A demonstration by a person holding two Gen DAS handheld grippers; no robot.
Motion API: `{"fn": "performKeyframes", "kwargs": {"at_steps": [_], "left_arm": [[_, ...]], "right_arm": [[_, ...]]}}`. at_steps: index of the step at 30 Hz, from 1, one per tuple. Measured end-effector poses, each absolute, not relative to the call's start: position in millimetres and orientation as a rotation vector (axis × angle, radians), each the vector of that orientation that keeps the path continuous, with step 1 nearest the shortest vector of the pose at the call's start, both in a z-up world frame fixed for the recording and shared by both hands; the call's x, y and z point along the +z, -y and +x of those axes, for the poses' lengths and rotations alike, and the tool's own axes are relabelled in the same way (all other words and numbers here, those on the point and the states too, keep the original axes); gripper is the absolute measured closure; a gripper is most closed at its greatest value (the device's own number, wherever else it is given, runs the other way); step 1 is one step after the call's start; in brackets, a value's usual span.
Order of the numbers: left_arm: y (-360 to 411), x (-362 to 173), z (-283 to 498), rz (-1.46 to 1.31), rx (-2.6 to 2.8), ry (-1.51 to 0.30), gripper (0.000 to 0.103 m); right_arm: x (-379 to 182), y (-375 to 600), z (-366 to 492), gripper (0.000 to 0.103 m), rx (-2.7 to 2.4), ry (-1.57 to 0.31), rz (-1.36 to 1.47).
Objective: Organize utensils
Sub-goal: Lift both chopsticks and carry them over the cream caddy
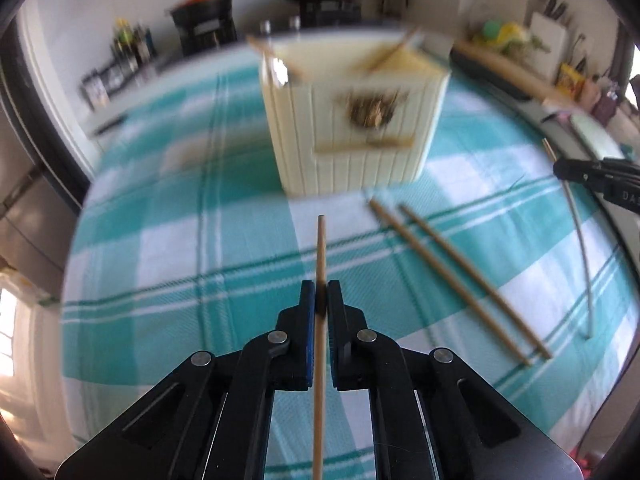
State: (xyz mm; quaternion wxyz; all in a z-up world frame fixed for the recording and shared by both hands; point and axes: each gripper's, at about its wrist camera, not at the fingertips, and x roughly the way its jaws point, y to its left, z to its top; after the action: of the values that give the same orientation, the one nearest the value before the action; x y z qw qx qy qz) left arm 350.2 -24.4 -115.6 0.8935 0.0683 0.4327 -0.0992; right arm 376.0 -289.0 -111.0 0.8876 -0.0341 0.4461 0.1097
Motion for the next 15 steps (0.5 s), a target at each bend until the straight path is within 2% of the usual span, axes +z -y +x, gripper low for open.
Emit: {"fn": "performKeyframes", "kwargs": {"at_steps": [6, 15], "left_arm": [[2, -53, 318, 0.008, -0.275, -0.748, 0.098], [-15, 4, 298, -0.098, -0.334, -0.615, 0.099]], "right_arm": [[-46, 287, 327, 0.097, 0.272, -0.781, -0.060], [13, 276, 290, 0.097, 0.311, -0.636, -0.056]]}}
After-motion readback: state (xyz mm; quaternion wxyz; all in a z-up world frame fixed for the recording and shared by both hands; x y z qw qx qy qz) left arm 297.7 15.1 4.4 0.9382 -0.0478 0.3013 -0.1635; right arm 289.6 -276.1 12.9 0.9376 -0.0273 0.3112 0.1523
